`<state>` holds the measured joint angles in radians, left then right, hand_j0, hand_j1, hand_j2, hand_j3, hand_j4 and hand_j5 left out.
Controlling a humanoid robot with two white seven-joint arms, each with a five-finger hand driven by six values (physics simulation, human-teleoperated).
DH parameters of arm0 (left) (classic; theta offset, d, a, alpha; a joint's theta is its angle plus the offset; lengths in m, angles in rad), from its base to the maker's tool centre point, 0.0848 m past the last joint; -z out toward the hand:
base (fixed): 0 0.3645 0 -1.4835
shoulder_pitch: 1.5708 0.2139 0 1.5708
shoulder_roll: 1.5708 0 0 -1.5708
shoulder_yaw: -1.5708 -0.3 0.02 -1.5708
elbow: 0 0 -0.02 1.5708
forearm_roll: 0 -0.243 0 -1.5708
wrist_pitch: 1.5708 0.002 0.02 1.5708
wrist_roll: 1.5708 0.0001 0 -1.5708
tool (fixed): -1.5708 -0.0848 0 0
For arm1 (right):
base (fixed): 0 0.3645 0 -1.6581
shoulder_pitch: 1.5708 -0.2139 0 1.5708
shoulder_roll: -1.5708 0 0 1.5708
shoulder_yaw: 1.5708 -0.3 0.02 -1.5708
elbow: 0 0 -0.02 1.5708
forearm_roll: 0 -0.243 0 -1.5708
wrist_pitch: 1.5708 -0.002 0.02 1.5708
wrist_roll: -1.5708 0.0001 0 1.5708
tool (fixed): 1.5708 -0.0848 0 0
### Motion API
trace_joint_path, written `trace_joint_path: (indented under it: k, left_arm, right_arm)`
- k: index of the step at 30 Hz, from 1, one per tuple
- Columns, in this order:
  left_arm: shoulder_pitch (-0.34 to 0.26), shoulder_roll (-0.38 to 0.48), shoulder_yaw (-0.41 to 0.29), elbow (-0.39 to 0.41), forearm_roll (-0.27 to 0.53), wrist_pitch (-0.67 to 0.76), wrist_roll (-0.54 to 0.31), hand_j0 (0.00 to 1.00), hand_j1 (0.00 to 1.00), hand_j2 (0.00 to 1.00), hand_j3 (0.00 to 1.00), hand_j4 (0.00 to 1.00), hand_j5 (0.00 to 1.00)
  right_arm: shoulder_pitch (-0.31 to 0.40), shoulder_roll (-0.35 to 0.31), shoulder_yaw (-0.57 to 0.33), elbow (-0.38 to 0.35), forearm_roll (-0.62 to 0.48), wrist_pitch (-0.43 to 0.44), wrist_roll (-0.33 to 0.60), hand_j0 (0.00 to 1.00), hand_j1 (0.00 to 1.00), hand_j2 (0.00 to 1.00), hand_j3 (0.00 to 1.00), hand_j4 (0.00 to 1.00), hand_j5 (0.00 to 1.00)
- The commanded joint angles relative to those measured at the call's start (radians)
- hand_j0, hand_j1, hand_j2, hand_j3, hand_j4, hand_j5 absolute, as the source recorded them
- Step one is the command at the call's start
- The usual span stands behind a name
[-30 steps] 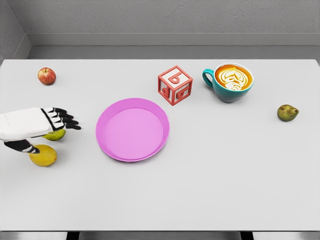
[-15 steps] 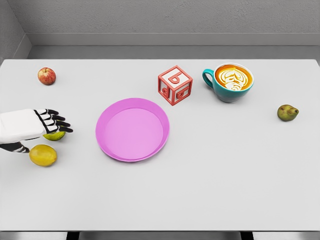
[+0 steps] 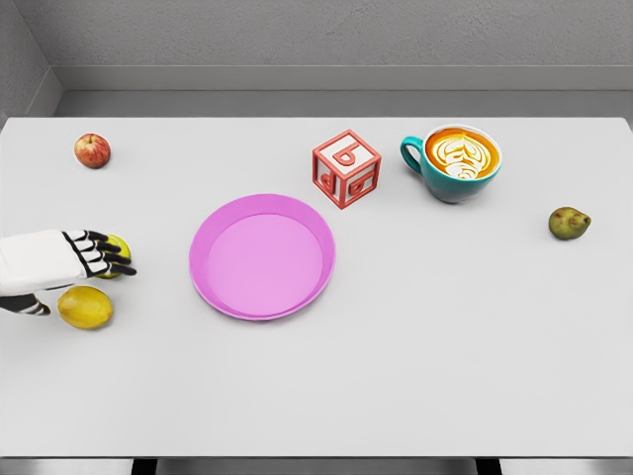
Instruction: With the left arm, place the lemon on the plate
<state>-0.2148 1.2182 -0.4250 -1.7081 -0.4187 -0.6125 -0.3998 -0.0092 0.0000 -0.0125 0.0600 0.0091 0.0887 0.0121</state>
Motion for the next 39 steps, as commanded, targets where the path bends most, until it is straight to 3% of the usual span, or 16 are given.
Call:
trace_joint_path:
  k: [1, 24, 30, 39]
  left_arm:
    - [0.002, 0.000, -0.003, -0.001, 0.005, 0.002, 0.001, 1.00, 1.00, 1.00, 1.00, 1.00, 1.00]
    - [0.049, -0.009, 0.006, -0.004, 0.005, 0.002, 0.010, 1.00, 1.00, 1.00, 1.00, 1.00, 1.00]
    - [0.049, -0.009, 0.006, -0.004, 0.005, 0.002, 0.010, 0.89, 0.89, 0.89, 0.89, 0.89, 0.89]
    - [0.051, -0.011, 0.006, -0.004, 0.006, 0.002, 0.010, 0.87, 0.87, 0.87, 0.87, 0.87, 0.87]
  right_arm:
    - [0.000, 0.000, 0.000, 0.001, 0.000, 0.000, 0.000, 1.00, 1.00, 1.00, 1.00, 1.00, 1.00]
    - [0.000, 0.000, 0.000, 0.000, 0.000, 0.000, 0.000, 1.00, 1.00, 1.00, 1.00, 1.00, 1.00]
    - [0.000, 0.000, 0.000, 0.000, 0.000, 0.000, 0.000, 1.00, 1.00, 1.00, 1.00, 1.00, 1.00]
    - [0.000, 0.000, 0.000, 0.000, 0.000, -0.001, 0.000, 1.00, 1.00, 1.00, 1.00, 1.00, 1.00]
